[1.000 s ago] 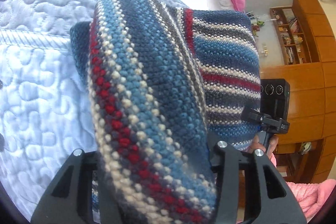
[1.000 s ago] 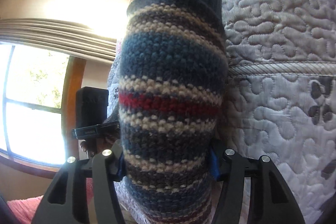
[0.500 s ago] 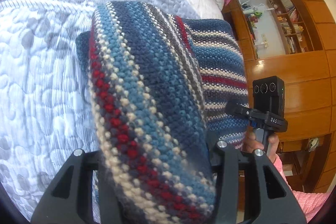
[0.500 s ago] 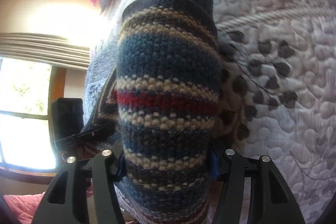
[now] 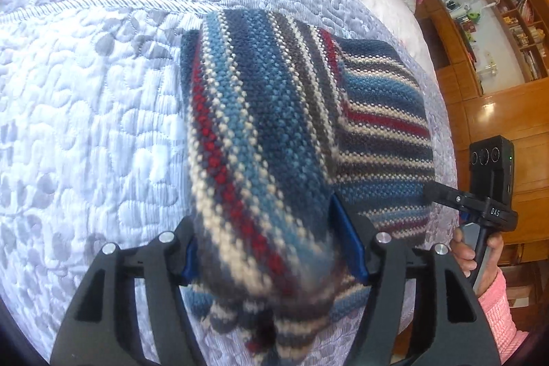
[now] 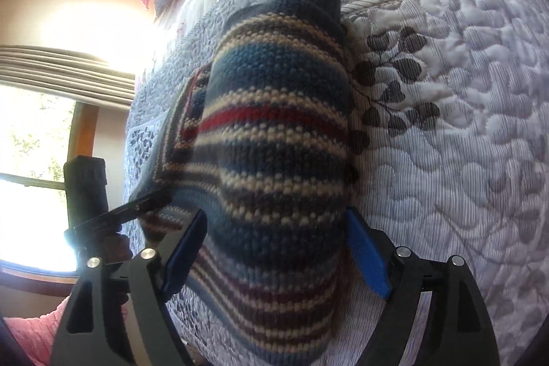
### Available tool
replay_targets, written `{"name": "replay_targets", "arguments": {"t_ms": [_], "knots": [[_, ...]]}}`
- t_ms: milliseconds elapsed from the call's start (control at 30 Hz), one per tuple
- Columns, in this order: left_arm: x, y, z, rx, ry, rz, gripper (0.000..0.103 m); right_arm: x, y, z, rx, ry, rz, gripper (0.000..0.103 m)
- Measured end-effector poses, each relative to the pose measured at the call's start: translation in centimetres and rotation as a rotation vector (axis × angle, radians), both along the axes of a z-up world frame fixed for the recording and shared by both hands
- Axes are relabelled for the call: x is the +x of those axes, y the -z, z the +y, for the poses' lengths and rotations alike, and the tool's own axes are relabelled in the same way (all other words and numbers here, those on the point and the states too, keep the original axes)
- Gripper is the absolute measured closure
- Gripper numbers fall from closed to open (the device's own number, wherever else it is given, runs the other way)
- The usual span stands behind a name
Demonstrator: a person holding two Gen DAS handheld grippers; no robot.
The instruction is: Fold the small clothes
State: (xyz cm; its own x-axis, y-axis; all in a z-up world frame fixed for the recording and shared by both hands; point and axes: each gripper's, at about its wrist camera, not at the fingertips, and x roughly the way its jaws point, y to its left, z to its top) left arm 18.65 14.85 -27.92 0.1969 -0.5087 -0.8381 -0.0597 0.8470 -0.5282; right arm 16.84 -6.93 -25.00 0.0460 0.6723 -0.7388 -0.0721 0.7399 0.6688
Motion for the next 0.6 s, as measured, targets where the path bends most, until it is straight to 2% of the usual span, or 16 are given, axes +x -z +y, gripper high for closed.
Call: {"name": "replay_targets", "arguments": {"t_ms": [67, 167, 267, 333, 367, 467, 600], "knots": [[-1.2, -1.3, -0.2, 0.033, 0.015, -0.02, 0.036, -2.0, 0.2, -1.2, 0.022, 0.001, 0.017, 0.02], [-3.7, -1.7, 1.2, 0.067, 0.032, -0.041, 0.036, -4.6, 1.5, -1.9, 0.023, 0.012, 0.062, 0.02], [-4.9, -0.7, 0.8, 0.086, 0.028, -0.006, 0.036, -6.2, 3.4, -1.9, 0.052, 0.036, 0.117, 0.022], [-5.5, 0.2, 0.7, 0.113, 0.028, 0.019, 0.037, -6.7, 4.1, -1.9, 0.121, 0.05, 0.141, 0.036], [-6.0, 0.5, 0.6, 0.131, 0.023, 0.031, 0.038, -6.8, 4.2, -1.8, 0.143, 0.049, 0.151, 0.047], [-6.4, 1.2, 1.4, 0.148, -0.002, 0.07, 0.042, -6.9, 2.7, -0.2, 0.127, 0.001, 0.106, 0.064], [-7.5, 1.8, 3.1, 0.166, -0.018, 0.077, 0.04, -7.0, 0.7, 1.6, 0.061, -0.042, 0.043, 0.067]]}}
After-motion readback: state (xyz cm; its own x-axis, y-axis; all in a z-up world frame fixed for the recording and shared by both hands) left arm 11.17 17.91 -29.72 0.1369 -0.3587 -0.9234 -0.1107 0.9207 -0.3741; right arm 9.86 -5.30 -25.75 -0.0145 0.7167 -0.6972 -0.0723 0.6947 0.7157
